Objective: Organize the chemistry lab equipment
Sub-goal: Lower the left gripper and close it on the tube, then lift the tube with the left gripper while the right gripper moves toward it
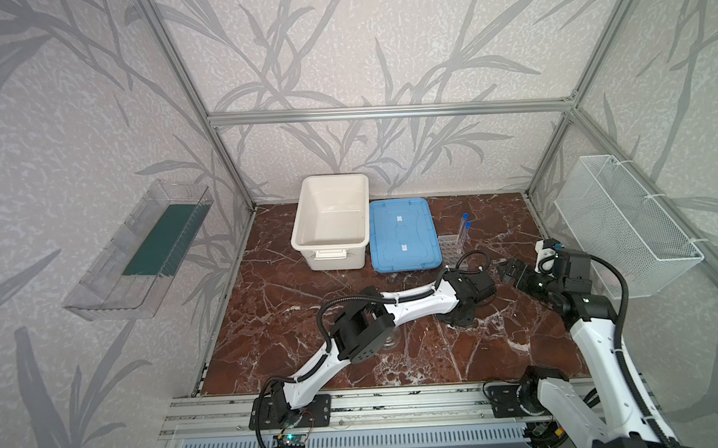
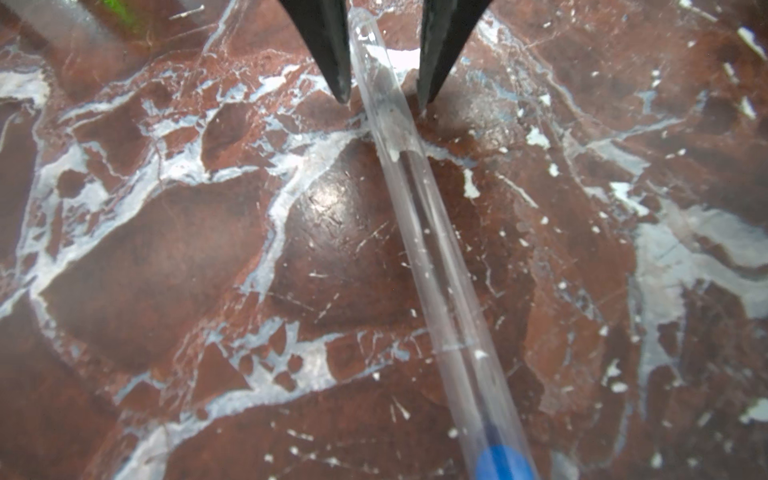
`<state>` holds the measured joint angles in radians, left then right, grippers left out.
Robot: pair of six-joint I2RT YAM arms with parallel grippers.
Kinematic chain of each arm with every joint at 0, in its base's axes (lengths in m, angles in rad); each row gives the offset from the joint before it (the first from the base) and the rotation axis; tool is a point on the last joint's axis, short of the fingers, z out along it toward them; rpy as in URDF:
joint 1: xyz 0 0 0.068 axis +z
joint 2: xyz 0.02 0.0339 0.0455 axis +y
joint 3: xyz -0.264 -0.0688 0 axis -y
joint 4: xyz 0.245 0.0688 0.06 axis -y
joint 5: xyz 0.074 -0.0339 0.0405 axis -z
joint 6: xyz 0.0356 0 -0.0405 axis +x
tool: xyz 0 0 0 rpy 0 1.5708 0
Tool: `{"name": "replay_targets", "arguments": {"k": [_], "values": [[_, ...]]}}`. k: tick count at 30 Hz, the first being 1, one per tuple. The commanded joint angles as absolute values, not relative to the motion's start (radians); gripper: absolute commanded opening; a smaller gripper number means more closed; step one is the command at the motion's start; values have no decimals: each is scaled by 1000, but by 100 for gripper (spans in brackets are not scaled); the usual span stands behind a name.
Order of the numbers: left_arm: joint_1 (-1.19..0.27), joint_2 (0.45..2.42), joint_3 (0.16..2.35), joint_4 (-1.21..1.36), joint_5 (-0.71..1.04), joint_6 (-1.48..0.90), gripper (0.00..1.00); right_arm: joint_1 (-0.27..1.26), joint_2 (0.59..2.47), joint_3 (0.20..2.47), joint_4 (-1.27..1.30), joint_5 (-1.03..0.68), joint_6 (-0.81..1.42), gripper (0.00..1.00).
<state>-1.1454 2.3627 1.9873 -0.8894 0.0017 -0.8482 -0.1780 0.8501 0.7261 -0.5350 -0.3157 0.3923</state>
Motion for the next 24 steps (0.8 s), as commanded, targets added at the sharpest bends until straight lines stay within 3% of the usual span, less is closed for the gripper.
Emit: {"name": "replay_targets", "arguments": {"k": [1,5,11,24], "values": [[-1150,2404,2041,-982,-28,-842,30,-184,834,717,-514,-321,388,100],[-1153,2430,2079,-1070,-50,-841,28,-186,828,720,-513,-329,389,100],[-1152,2409,2018,-984,-2,-839,21,-190,816,714,-501,-322,389,100],[-1121,2265,1917,-859,-31,-795,18,-196,782,713,-499,-308,392,100]]}}
